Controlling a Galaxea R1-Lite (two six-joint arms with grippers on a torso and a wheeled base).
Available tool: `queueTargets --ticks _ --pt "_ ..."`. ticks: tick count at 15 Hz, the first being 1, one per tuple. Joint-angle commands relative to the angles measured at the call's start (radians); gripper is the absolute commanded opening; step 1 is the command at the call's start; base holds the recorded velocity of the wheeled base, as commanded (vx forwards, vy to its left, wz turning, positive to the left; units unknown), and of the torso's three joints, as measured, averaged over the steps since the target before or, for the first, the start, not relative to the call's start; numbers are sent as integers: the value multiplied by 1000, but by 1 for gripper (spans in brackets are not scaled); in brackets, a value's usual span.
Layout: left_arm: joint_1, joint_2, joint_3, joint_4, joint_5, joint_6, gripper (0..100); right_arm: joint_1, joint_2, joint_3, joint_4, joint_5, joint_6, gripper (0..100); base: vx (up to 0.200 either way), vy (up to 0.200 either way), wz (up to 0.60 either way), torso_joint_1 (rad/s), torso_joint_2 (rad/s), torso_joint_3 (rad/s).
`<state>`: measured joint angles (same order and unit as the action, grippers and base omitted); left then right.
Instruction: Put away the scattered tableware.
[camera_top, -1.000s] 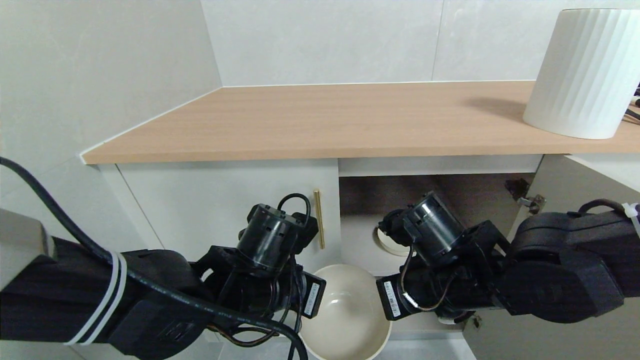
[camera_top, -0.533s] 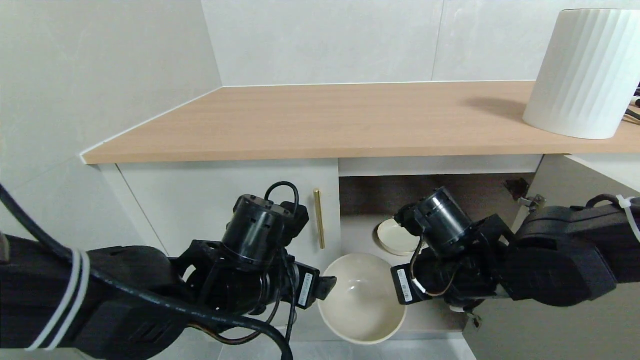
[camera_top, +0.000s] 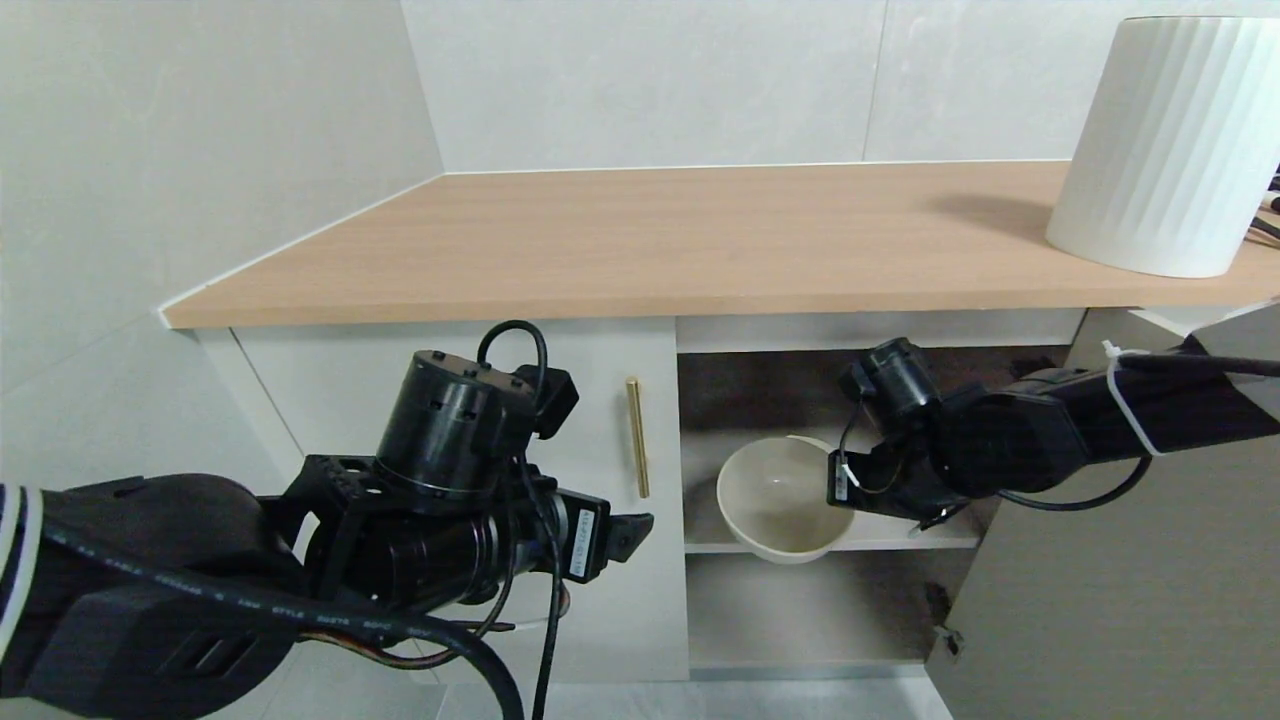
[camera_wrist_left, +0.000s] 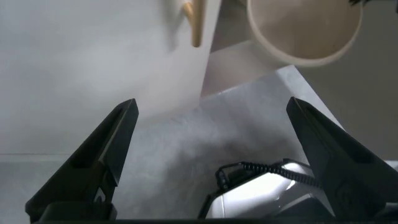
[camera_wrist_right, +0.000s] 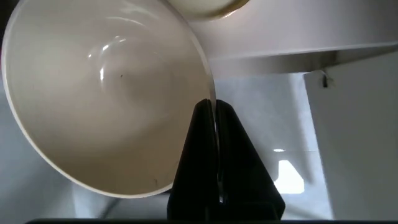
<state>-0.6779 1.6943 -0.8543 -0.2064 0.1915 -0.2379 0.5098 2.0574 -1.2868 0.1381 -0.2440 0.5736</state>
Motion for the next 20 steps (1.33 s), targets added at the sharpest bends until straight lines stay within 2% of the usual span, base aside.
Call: queueTargets --ticks 1,4,10,14,20 --pt "0 -1 0 -1 0 -1 100 -11 56 -35 0 -11 37 0 0 0 0 0 0 0" --pt "0 4 0 -1 0 -1 100 -31 109 -83 -3 -63 95 0 0 0 0 0 0 0" --pt "0 5 0 -1 0 -1 100 -93 188 -187 -9 -104 169 0 0 0 0 0 0 0" --pt "0 13 0 -2 0 -1 100 -119 233 -218 -72 -106 170 0 0 0 0 0 0 0" --pt "0 22 0 -2 0 -1 100 -131 259 -236 -74 -143 173 0 0 0 0 0 0 0"
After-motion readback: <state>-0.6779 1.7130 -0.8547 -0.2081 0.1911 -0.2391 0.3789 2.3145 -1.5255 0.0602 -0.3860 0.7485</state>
